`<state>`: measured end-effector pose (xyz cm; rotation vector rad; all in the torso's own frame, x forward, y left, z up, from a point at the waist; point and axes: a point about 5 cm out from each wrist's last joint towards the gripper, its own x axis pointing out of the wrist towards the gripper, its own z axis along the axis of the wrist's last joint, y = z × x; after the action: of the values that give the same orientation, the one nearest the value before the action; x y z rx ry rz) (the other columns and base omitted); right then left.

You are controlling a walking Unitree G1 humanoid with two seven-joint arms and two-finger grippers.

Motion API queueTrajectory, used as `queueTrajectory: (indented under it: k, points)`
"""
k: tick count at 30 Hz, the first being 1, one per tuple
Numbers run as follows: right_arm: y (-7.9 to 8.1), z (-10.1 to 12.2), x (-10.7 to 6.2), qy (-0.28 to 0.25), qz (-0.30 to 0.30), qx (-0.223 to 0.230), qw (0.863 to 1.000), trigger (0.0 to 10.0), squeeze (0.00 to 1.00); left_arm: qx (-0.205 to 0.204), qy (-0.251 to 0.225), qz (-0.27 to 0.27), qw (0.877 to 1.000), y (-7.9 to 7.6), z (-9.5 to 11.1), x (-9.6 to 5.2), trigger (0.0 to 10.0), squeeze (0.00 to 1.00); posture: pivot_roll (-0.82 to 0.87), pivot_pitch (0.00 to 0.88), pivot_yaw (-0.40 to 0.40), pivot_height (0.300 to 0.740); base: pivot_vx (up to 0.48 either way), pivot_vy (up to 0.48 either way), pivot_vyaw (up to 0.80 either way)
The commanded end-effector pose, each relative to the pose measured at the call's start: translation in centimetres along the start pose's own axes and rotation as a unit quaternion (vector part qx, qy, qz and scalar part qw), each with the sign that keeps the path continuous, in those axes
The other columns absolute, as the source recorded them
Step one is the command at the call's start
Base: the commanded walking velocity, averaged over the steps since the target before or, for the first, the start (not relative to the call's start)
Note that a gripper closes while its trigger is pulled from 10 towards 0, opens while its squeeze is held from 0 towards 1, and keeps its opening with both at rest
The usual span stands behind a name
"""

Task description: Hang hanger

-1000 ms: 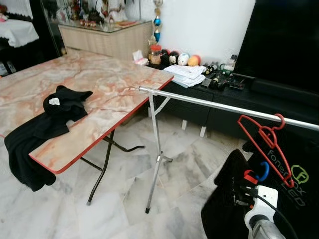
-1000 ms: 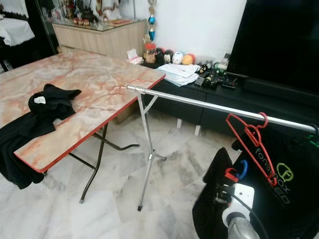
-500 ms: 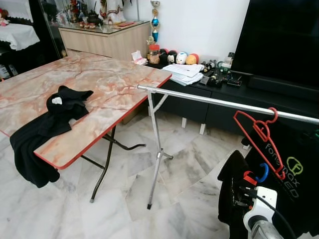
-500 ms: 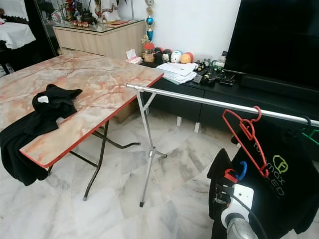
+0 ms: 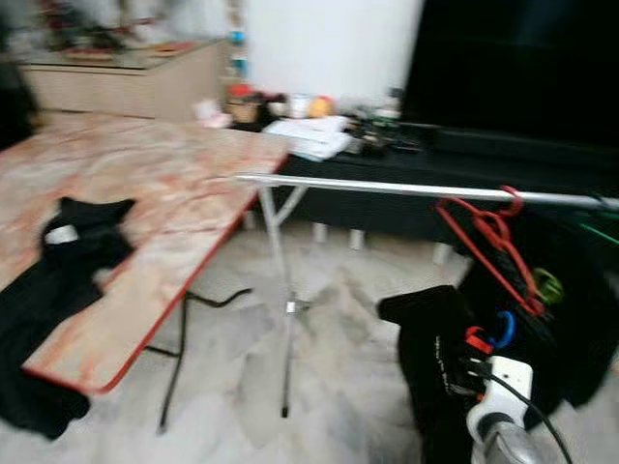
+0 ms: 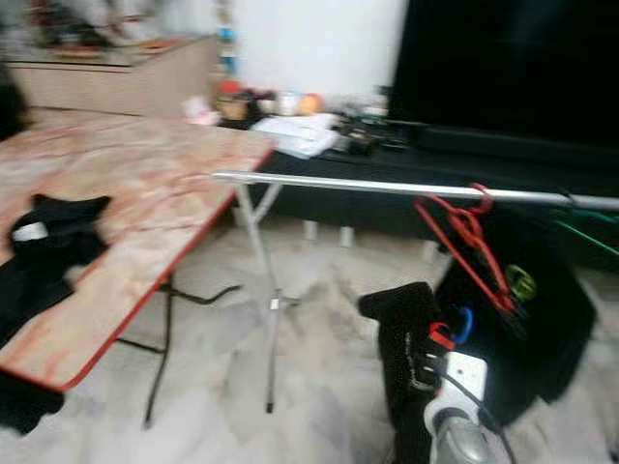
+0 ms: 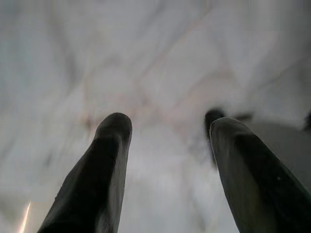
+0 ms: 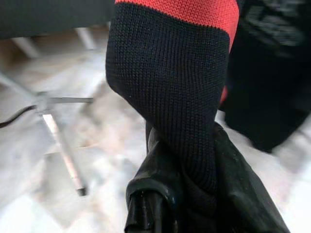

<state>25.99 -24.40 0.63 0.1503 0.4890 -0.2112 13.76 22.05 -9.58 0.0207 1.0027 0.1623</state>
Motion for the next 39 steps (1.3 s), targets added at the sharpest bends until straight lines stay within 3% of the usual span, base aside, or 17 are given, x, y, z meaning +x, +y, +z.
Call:
queueTrajectory:
  k: [1, 8, 24, 39]
  points:
    - [0.8, 0.8, 0.3, -0.015, 0.01, 0.0, 1.0, 10.0, 0.0, -0.002, 0.02, 0.002, 1.0, 0.2, -1.3, -0.3, 10.0, 0.0, 0.01, 0.0, 0.027, 0.74, 0.0, 0.0, -0.8]
    - [0.8, 0.9, 0.3, -0.019, 0.01, -0.004, 1.0, 10.0, 0.0, 0.004, 0.019, 0.0, 1.0, 0.2, -1.2, -0.3, 10.0, 0.0, 0.01, 0.0, 0.031, 0.74, 0.0, 0.0, -0.78]
    - [1.4, 1.8, 0.6, -0.036, 0.021, -0.025, 0.999, 10.0, 0.0, 0.005, 0.016, -0.001, 1.0, 0.3, -1.1, -0.3, 10.0, 0.0, 0.01, 0.0, 0.034, 0.74, 0.0, 0.0, 0.0]
    - [1.9, 3.1, 0.8, -0.056, 0.013, -0.01, 0.998, 10.0, 0.0, 0.002, 0.013, -0.001, 1.0, 0.3, -1.0, -0.2, 10.0, 0.0, 0.01, 0.0, 0.034, 0.74, -0.255, 0.0, 0.0]
